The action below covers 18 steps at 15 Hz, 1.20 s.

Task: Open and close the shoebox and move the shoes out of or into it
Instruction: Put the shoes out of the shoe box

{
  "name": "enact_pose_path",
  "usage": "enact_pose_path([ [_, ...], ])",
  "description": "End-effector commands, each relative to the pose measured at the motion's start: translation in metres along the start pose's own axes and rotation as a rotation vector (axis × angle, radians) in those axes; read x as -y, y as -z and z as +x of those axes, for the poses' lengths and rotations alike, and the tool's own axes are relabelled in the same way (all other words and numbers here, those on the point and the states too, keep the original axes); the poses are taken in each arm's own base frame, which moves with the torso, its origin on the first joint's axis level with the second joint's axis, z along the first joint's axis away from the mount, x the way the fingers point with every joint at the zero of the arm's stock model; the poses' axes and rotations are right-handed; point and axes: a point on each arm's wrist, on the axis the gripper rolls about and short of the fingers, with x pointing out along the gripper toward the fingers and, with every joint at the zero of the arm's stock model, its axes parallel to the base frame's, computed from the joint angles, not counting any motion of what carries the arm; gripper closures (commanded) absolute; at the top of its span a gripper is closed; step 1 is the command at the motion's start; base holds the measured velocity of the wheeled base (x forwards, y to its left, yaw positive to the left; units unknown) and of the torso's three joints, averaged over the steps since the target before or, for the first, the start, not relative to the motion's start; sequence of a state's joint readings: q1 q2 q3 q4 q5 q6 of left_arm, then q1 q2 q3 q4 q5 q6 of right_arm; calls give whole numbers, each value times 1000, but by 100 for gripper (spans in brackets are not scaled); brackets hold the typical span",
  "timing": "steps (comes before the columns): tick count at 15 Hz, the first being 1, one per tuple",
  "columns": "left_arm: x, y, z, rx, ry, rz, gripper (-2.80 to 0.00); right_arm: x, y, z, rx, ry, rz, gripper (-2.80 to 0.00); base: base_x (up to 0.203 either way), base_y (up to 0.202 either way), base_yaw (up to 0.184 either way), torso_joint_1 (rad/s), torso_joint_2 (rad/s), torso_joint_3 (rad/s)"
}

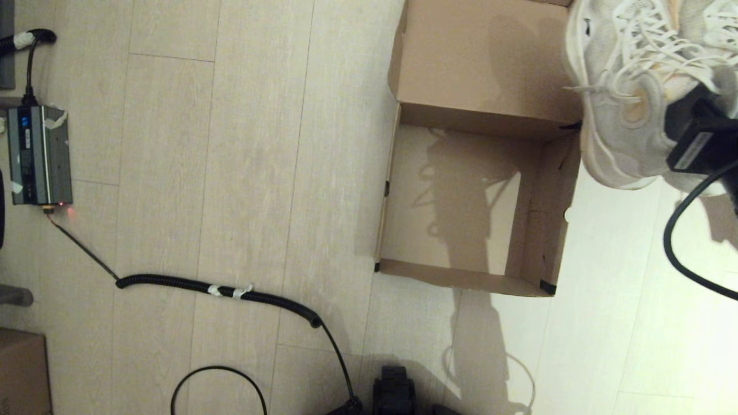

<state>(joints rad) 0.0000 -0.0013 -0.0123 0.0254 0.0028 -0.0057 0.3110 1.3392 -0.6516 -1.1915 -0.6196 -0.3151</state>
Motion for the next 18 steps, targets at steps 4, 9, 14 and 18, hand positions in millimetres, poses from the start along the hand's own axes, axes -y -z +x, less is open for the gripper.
enact_pose_path([
  [4, 0, 0, 0, -2, 0, -1, 0, 65, -34, -26, 133, 218, -2, 0, 0, 0, 0, 0, 0, 0],
  [9, 0, 0, 0, -1, 0, 0, 0, 95, -35, -81, -82, 204, -161, 0, 0, 0, 0, 0, 0, 0],
  [14, 0, 0, 0, -2, 0, 0, 0, 92, 19, -98, -415, 120, -335, 0, 0, 0, 0, 0, 0, 0],
  [18, 0, 0, 0, -1, 0, 0, 0, 80, 60, -89, -554, 79, -417, 0, 0, 0, 0, 0, 0, 0],
])
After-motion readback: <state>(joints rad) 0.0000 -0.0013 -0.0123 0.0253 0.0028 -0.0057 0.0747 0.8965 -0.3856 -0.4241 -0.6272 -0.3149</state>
